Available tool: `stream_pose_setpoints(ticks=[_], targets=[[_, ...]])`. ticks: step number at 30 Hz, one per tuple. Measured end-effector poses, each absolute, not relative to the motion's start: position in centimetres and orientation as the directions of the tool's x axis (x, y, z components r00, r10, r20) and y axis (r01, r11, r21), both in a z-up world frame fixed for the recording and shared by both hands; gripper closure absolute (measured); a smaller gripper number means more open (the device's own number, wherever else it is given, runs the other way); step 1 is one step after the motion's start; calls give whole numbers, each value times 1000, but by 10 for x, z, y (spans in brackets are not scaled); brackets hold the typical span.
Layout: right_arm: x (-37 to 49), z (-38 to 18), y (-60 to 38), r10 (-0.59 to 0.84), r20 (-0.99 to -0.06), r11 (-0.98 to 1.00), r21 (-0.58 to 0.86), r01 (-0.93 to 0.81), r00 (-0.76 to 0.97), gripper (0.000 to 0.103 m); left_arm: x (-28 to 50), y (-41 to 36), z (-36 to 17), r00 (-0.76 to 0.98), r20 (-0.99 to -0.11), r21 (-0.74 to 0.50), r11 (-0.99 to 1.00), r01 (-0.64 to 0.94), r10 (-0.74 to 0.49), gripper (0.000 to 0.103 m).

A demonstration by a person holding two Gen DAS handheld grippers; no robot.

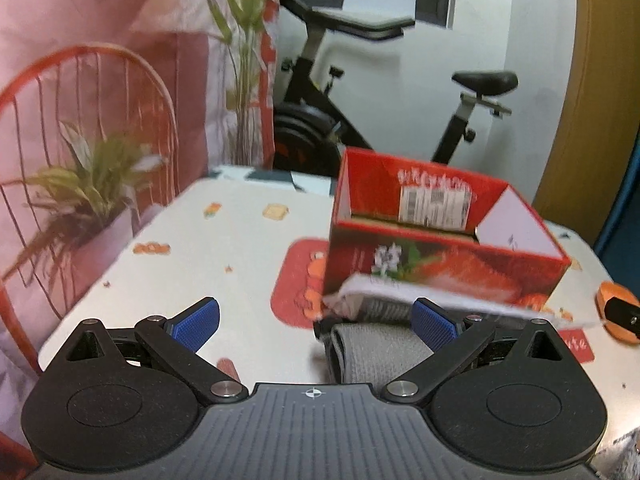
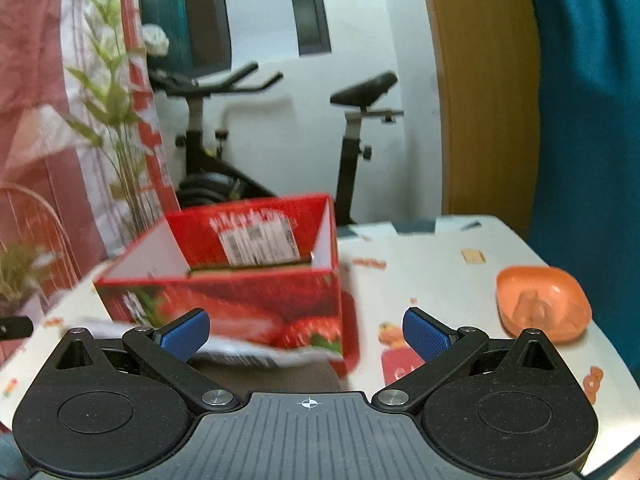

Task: Organize soft objects
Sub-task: 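Move both grippers down toward the stack of soft items beside the red box, then close the left gripper on the grey knit towel while the right gripper grasps it too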

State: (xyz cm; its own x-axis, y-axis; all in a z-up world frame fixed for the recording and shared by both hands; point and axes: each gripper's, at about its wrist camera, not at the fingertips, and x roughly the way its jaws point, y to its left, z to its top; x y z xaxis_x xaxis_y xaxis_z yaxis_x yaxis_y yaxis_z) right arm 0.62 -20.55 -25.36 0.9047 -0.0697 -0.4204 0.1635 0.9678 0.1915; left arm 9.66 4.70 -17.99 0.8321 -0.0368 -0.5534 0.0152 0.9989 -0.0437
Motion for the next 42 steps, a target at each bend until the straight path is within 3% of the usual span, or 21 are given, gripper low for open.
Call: stream_pose_setpoints(ticks=[7, 9, 15, 33, 42], targets=[[16, -273, -198, -31, -475, 976, 175, 129, 879, 9, 106, 48, -202, 781, -621, -68, 998, 20, -58, 3], [17, -273, -193, -16, -476, 979, 170, 109, 879, 11, 108, 51, -205, 775, -628, -86, 996, 14, -65, 10], [25, -281, -188, 40, -521, 980, 188, 69, 853, 20, 113, 47, -212, 759, -645, -97, 995, 30, -86, 17], [45, -308, -205, 81, -580, 968, 241, 76, 811, 26, 125, 40, -234, 700, -694, -164, 984, 75, -169, 40], [39, -303, -185, 164, -572, 969, 246, -23, 804, 33, 123, 35, -235, 686, -697, -188, 976, 108, -210, 44]])
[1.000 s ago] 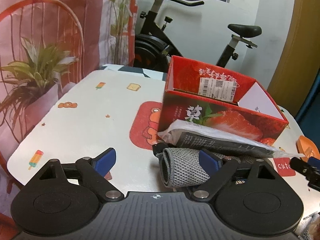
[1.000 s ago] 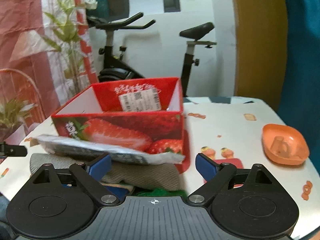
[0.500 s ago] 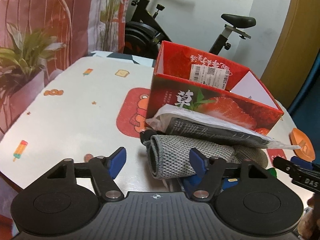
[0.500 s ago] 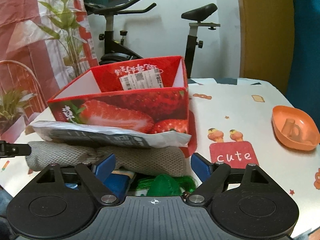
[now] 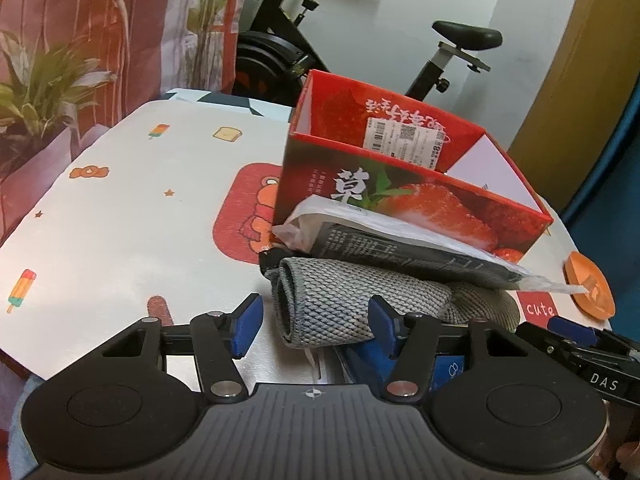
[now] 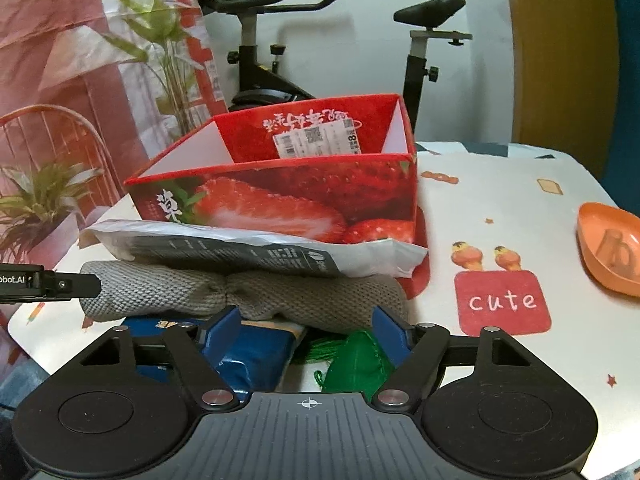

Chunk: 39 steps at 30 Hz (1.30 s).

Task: Organize soft objects
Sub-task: 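Close the left gripper on the grey knit towel while the right gripper grasps it too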

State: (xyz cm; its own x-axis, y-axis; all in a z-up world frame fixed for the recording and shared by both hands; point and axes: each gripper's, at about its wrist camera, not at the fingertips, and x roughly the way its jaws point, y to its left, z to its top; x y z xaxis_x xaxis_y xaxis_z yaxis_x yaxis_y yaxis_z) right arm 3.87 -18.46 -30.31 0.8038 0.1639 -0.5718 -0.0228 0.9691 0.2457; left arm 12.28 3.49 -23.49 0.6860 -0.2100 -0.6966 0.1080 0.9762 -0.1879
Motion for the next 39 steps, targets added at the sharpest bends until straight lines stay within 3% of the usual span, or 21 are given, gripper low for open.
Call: stream_pose_setpoints(ticks=[7, 13, 22, 32, 39], targets=[[40, -304, -188, 192, -576, 961, 274, -33, 795, 35, 124, 40, -235, 682, -699, -219, 972, 83, -216, 45], [39, -307, -176, 265, -583, 947, 305, -96, 768, 42, 121, 33, -241, 619, -724, -289, 948, 131, -306, 51], [43, -314, -168, 314, -599, 932, 342, -119, 737, 48, 123, 30, -252, 574, -743, -332, 934, 131, -345, 55], [61, -309, -214, 177, -569, 952, 306, 7, 803, 47, 128, 46, -242, 647, -723, -289, 957, 34, -242, 54], [99, -329, -234, 187, -630, 955, 296, 10, 753, 42, 139, 40, -240, 671, -714, -241, 970, 29, -197, 54]])
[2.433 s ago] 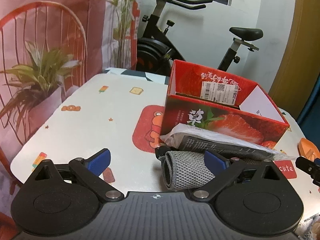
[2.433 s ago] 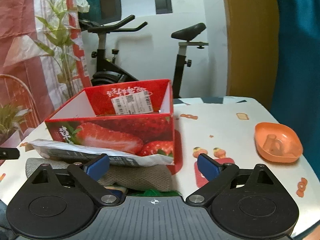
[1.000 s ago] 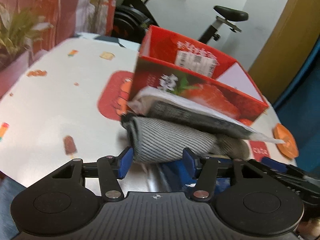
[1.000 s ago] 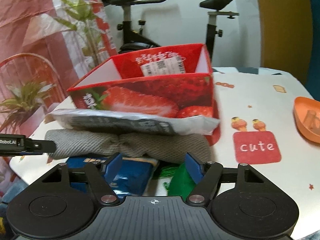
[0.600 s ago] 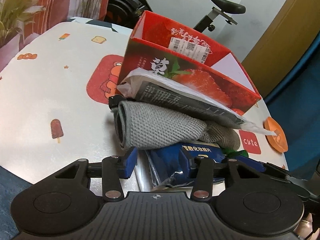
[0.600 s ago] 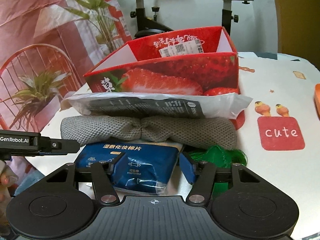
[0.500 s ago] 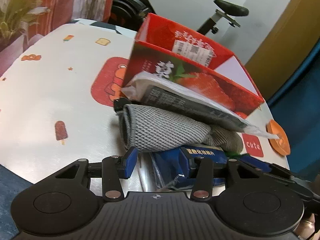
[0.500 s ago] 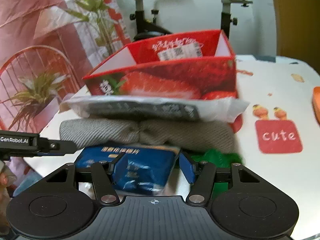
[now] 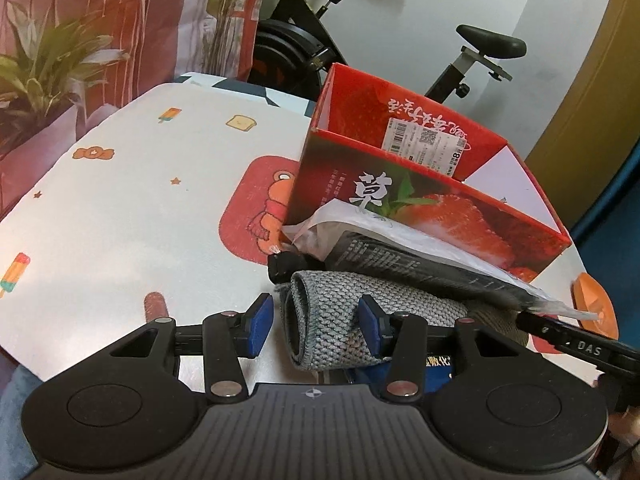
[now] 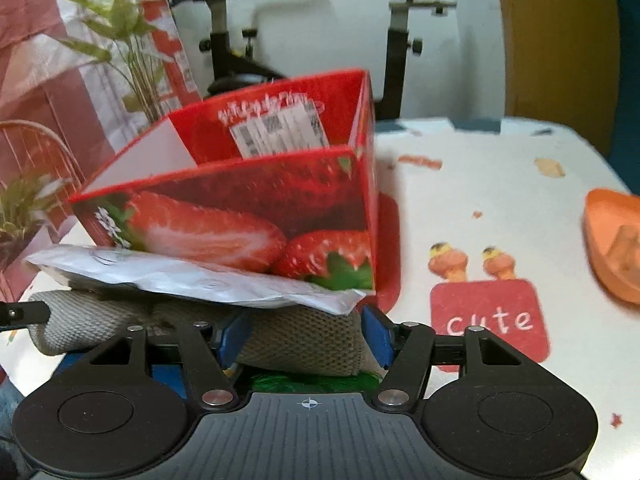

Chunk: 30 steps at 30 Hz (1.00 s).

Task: Organize soft objects
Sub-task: 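Close the left gripper on the grey knit towel while the right gripper grasps it too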

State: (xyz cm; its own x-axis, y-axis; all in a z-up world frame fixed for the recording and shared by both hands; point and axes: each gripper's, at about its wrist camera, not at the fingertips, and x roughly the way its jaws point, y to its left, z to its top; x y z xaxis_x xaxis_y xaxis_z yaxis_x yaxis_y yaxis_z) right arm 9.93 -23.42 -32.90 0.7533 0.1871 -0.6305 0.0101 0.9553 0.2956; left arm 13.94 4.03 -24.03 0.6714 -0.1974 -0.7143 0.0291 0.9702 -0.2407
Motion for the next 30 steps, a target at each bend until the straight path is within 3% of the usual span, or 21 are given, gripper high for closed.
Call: stream_pose_setpoints(ticks=[7, 11, 14, 21, 30], targets=[[114, -356, -251, 285, -651, 892, 449, 54, 704, 40, 145, 38, -248, 664, -719, -241, 970, 35, -203, 54], [111, -356, -247, 283, -645, 894, 445, 47, 710, 53, 146, 36, -249, 662, -722, -231, 972, 43, -201, 70], [111, -353, -244, 290, -641, 893, 448, 39, 711, 63, 146, 36, -249, 666, -712, -243, 968, 67, -225, 70], [116, -358, -244, 291, -649, 885, 462, 60, 703, 53, 146, 35, -252, 655, -719, -247, 967, 69, -230, 70], [119, -362, -244, 311, -639, 875, 481, 51, 704, 60, 151, 39, -262, 638, -730, -284, 958, 44, -246, 70]])
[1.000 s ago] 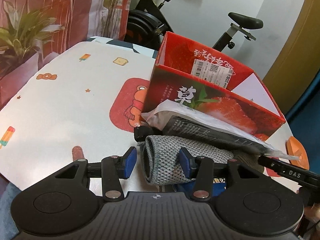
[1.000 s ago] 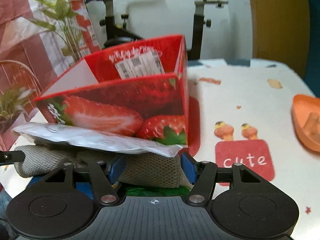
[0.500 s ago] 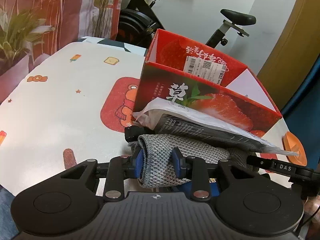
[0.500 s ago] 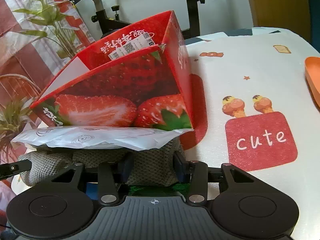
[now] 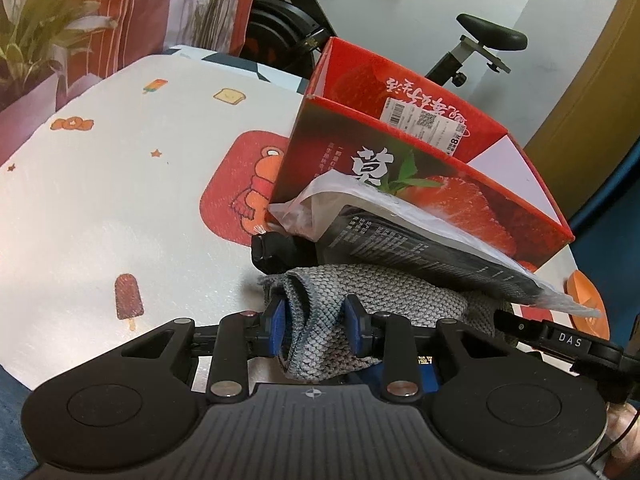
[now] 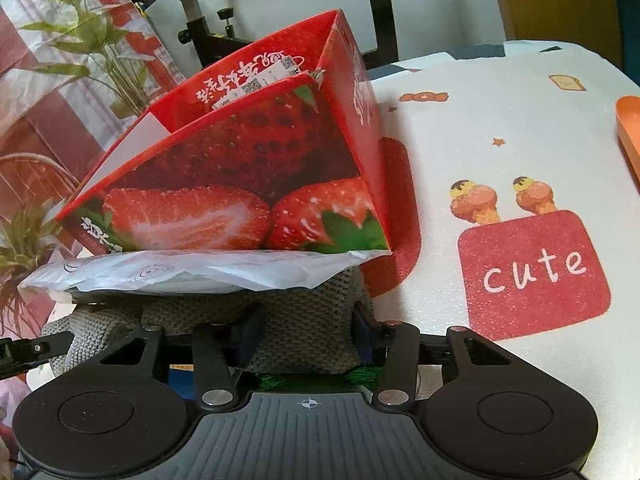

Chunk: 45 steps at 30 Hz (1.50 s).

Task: Organize soft objects
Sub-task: 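Close the left gripper on the grey knit towel while the right gripper grasps it too, then lift the grey towel with both grippers and carry it into the red box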

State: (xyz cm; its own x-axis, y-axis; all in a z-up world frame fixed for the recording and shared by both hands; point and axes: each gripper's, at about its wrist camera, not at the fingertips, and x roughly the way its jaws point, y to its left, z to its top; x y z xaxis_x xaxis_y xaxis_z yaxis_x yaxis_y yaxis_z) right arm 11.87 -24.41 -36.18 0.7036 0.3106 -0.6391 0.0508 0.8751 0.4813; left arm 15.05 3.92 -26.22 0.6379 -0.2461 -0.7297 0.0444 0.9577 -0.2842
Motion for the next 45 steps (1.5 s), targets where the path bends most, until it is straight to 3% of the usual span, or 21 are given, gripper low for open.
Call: stream_pose_setpoints(ticks=[4, 7, 9, 11, 15, 45], targets=[[118, -363, -243, 319, -631, 872, 487, 41, 707, 66, 153, 40, -265, 631, -732, -299, 953, 38, -255, 71], [116, -360, -240, 315, -628, 881, 473, 28, 711, 72, 153, 40, -266, 632, -731, -306, 951, 36, -258, 85], [113, -357, -239, 313, -623, 883, 468, 22, 717, 82, 151, 41, -265, 639, -720, -319, 947, 40, -269, 92], [111, -355, -240, 300, -620, 887, 461, 27, 725, 91, 149, 43, -263, 649, -708, -336, 941, 41, -281, 93], [102, -351, -244, 297, -594, 884, 467, 20, 747, 95, 146, 41, -257, 667, -693, -320, 946, 57, -275, 96], [76, -307, -238, 257, -482, 905, 424, -34, 838, 97, 132, 43, -234, 759, -598, -277, 955, 107, -259, 97]])
